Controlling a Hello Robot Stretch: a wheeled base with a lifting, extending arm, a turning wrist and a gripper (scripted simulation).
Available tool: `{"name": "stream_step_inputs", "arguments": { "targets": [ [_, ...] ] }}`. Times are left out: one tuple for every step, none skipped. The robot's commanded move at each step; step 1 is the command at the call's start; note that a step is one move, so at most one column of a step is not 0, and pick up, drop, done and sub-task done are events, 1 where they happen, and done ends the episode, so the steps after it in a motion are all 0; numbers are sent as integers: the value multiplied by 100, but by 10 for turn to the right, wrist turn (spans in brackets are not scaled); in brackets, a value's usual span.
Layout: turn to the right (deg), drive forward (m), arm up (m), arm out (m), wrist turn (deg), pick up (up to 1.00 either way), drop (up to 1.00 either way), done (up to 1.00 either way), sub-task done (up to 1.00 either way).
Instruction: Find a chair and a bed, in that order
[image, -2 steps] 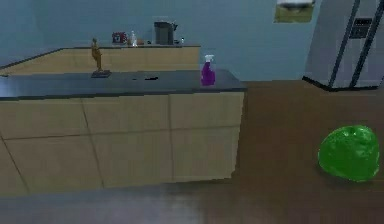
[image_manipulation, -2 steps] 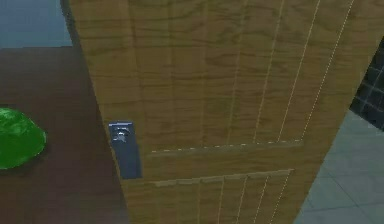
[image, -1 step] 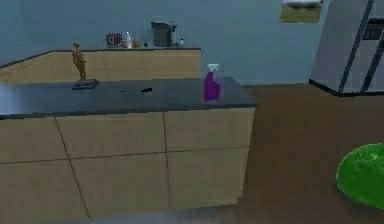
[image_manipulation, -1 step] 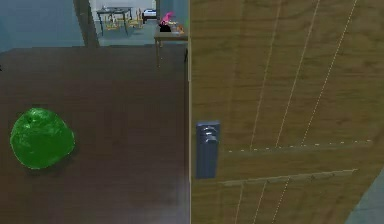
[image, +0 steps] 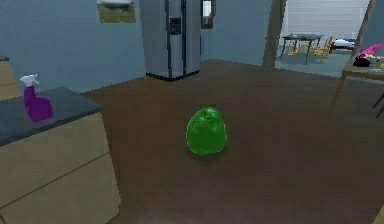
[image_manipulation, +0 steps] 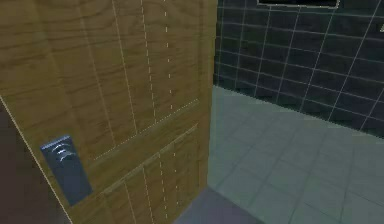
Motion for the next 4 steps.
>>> {"name": "stream_step_inputs", "arguments": {
  "targets": [
    [180, 0, 0, 0, 0, 0, 0, 0, 0],
    [0, 100, 0, 0, 0, 0, 0, 0, 0],
    [-90, 0, 0, 0, 0, 0, 0, 0, 0],
    [0, 5, 0, 0, 0, 0, 0, 0, 0]
  ]
}}
